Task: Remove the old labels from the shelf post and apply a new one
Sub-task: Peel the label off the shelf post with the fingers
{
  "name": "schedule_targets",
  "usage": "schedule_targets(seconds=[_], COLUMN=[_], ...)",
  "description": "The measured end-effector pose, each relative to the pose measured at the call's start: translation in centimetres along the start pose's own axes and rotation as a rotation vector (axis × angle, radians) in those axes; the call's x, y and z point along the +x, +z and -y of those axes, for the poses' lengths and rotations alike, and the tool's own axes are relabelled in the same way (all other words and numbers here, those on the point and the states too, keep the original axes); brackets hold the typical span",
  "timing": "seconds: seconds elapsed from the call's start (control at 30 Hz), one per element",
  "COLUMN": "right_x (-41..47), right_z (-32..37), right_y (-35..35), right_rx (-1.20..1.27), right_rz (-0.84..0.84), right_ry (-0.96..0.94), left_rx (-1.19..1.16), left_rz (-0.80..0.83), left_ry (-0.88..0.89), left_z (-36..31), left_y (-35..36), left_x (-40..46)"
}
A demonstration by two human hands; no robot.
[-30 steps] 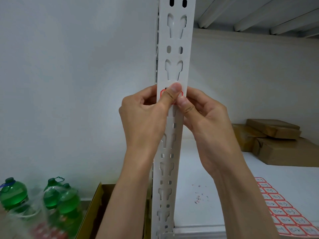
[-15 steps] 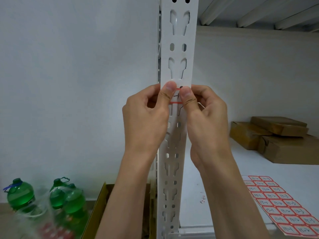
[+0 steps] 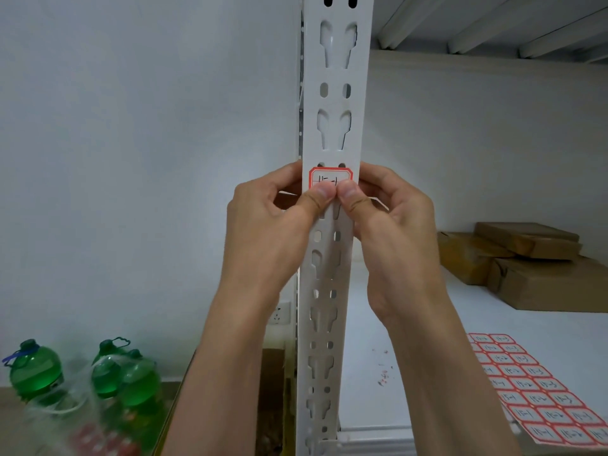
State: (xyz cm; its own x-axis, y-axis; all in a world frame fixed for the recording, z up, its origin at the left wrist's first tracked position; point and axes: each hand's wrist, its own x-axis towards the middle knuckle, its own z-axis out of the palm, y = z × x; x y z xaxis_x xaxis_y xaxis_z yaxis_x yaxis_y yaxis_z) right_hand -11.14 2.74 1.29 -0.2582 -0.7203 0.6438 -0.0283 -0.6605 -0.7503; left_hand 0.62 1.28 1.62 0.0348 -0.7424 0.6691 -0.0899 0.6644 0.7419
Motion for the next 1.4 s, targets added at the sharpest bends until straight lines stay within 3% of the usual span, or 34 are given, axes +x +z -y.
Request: schedule_targets(seconds=[0.33,0.63,0.83,1.1,1.27,1.4], right_x=[0.0,0.3,0.2,-0.2,0.2,0.3], right_z=[0.2,-0.1,0.0,0.1,-0.8,-1.1], right_y=[-0.8,-1.4,-1.2,-0.3,0.8,1.1], right_rx=[0.131,0.213,0.172,0.168,-0.024,-0.083], right_rz=[0.074,0.134,0.133,0.033,-0.124,-0.138], right_ry=[0.079,0.135,0.116,0.112,-0.010,-0.046], left_rx=[0.029,-0.026,-0.016,0.002,0.005,0.005], left_rz=[0.077,-0.078,0.056,-0.058,-0.107,-0.089], left_ry=[-0.031,-0.006,-0.017,0.027,0.042,0.046], left_z=[-0.3,0.2,-0.4,-0.1,0.3,0.7], left_y=[-0.2,0.8,-0.3,0.5,0.9,0.7], left_x=[0.1,0.0,-0.1,0.0,0.1,0.4])
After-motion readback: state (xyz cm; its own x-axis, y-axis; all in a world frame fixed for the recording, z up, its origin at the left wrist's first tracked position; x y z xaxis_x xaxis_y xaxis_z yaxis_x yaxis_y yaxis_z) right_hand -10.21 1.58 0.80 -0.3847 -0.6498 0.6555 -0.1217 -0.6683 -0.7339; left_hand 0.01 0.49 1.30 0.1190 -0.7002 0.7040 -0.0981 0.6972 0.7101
